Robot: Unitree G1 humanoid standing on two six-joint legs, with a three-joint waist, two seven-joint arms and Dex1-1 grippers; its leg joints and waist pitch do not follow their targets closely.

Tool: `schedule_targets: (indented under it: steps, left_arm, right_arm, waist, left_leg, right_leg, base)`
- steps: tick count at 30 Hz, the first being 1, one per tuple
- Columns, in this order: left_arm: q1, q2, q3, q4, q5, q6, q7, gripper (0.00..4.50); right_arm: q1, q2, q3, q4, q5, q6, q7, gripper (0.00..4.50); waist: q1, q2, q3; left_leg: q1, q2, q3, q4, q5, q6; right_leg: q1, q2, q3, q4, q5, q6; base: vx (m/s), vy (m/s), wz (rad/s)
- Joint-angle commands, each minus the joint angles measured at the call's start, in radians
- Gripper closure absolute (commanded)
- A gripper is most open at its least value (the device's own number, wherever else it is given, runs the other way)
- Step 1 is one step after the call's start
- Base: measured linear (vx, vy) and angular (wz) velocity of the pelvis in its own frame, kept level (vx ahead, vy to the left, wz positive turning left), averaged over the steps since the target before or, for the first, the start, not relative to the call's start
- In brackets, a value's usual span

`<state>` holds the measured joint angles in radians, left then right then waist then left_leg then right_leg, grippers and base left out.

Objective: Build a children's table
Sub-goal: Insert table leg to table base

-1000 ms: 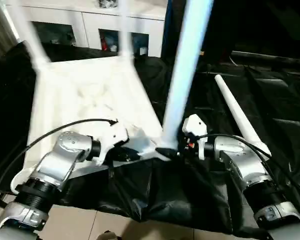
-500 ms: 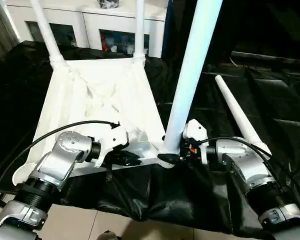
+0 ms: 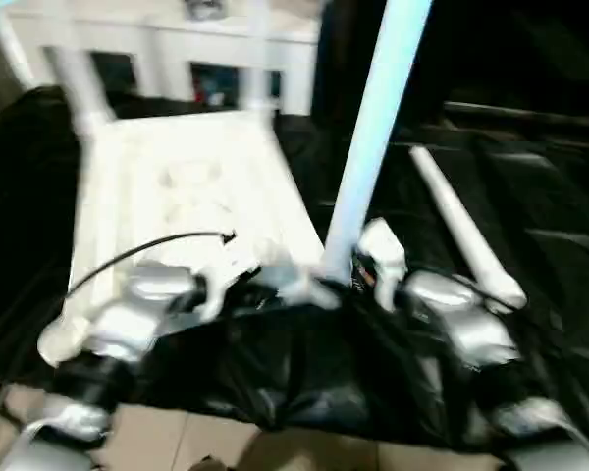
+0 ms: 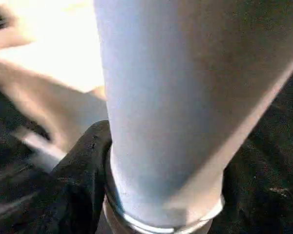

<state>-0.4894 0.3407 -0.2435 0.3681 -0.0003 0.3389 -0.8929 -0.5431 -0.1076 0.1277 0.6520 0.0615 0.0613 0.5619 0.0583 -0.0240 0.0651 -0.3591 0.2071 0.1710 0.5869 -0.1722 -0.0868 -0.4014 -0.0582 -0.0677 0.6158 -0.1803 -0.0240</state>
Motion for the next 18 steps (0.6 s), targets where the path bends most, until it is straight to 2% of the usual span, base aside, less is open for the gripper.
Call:
schedule_targets:
  steps: [1, 2, 3, 4, 5, 7, 8, 13, 14, 16, 18]
  left_arm:
    - [-0.029, -0.032, 0.036, -0.013, 0.008, 0.027, 0.102, 4.5]
    - [-0.041, -0.099, 0.038, -0.01, 0.025, 0.052, 0.198, 4.5]
    - [-0.044, -0.123, 0.033, -0.01, 0.03, 0.052, 0.223, 4.5]
    - [-0.045, -0.14, 0.023, -0.011, 0.037, 0.045, 0.238, 4.5]
    - [-0.045, -0.147, 0.016, -0.013, 0.041, 0.04, 0.243, 4.5]
    - [-0.044, -0.158, 0.006, -0.015, 0.044, 0.039, 0.243, 4.5]
    - [-0.042, -0.164, -0.008, -0.02, 0.048, 0.036, 0.235, 4.5]
    - [-0.03, -0.15, -0.02, -0.04, 0.043, 0.023, 0.198, 4.5]
    - [-0.023, -0.137, -0.024, -0.048, 0.04, 0.009, 0.166, 4.5]
    - [-0.012, -0.117, -0.028, -0.057, 0.03, -0.007, 0.121, 4.5]
    - [0.001, -0.077, -0.033, -0.065, 0.008, -0.03, 0.045, 4.5]
  right_arm:
    - [0.002, 0.042, 0.006, 0.069, -0.012, 0.037, -0.084, 1.78]
    - [-0.042, 0.12, -0.037, 0.148, 0.002, 0.047, -0.227, 1.78]
    - [-0.06, 0.146, -0.052, 0.177, 0.005, 0.043, -0.271, 1.78]
    - [-0.073, 0.165, -0.056, 0.197, 0.004, 0.033, -0.292, 1.78]
    - [-0.078, 0.172, -0.056, 0.206, 0.002, 0.025, -0.298, 1.43]
    - [-0.086, 0.181, -0.054, 0.22, -0.005, 0.012, -0.301, 1.08]
    - [-0.096, 0.192, -0.055, 0.236, -0.005, 0.0, -0.295, 1.08]
    - [-0.105, 0.187, -0.047, 0.24, -0.026, -0.033, -0.281, 0.67]
    - [-0.107, 0.172, -0.042, 0.237, -0.037, -0.048, -0.261, 0.67]
    - [-0.098, 0.143, -0.028, 0.215, -0.042, -0.058, -0.21, 0.67]
    - [-0.07, 0.088, -0.008, 0.15, -0.035, -0.053, -0.096, 0.67]
  waist:
    - [-0.001, 0.003, -0.064]
    - [-0.003, 0.004, -0.063]
    - [-0.007, 0.006, -0.063]
    - [-0.007, 0.006, -0.067]
    - [-0.007, 0.007, -0.067]
    - [-0.005, 0.006, -0.069]
    - [-0.003, 0.008, -0.071]
    - [-0.003, 0.009, -0.069]
    - [-0.004, 0.012, -0.069]
    - [-0.005, 0.011, -0.07]
    - [-0.004, 0.011, -0.07]
  left_leg:
    - [0.008, 0.018, -0.008, -0.069, -0.276, -0.019]
    - [0.005, 0.018, -0.01, -0.071, -0.277, -0.019]
    - [0.012, 0.018, -0.011, -0.07, -0.292, -0.025]
    - [0.013, 0.017, -0.011, -0.068, -0.289, -0.025]
    - [0.012, 0.018, -0.011, -0.069, -0.285, -0.021]
    - [0.009, 0.018, -0.008, -0.068, -0.272, -0.011]
    - [0.007, 0.018, -0.007, -0.069, -0.26, -0.006]
    - [0.006, 0.017, -0.005, -0.069, -0.261, -0.001]
    - [0.008, 0.017, -0.005, -0.069, -0.27, -0.001]
    - [0.004, 0.018, -0.007, -0.07, -0.261, 0.0]
    - [0.005, 0.019, -0.005, -0.069, -0.266, 0.01]
  right_leg:
    - [0.042, -0.08, 0.047, -0.098, -0.437, -0.13]
    - [0.043, -0.08, 0.046, -0.098, -0.446, -0.123]
    - [0.038, -0.079, 0.043, -0.101, -0.464, -0.119]
    - [0.038, -0.079, 0.044, -0.1, -0.446, -0.116]
    - [0.039, -0.078, 0.044, -0.1, -0.429, -0.116]
    - [0.039, -0.075, 0.048, -0.093, -0.364, -0.127]
    - [0.042, -0.075, 0.048, -0.088, -0.331, -0.137]
    - [0.044, -0.075, 0.048, -0.088, -0.317, -0.147]
    - [0.042, -0.075, 0.049, -0.09, -0.326, -0.148]
    - [0.046, -0.075, 0.049, -0.087, -0.31, -0.152]
    - [0.046, -0.075, 0.049, -0.087, -0.299, -0.157]
  base:
    - [0.0, 0.0, 0.0]
    - [0.0, 0.0, 0.0]
    - [0.0, 0.0, 0.0]
    - [0.0, 0.0, 0.0]
    - [0.0, 0.0, 0.0]
    - [0.0, 0.0, 0.0]
    - [0.0, 0.0, 0.0]
    - [0.0, 0.0, 0.0]
    - [0.0, 0.0, 0.0]
    - [0.0, 0.0, 0.0]
    - [0.0, 0.0, 0.0]
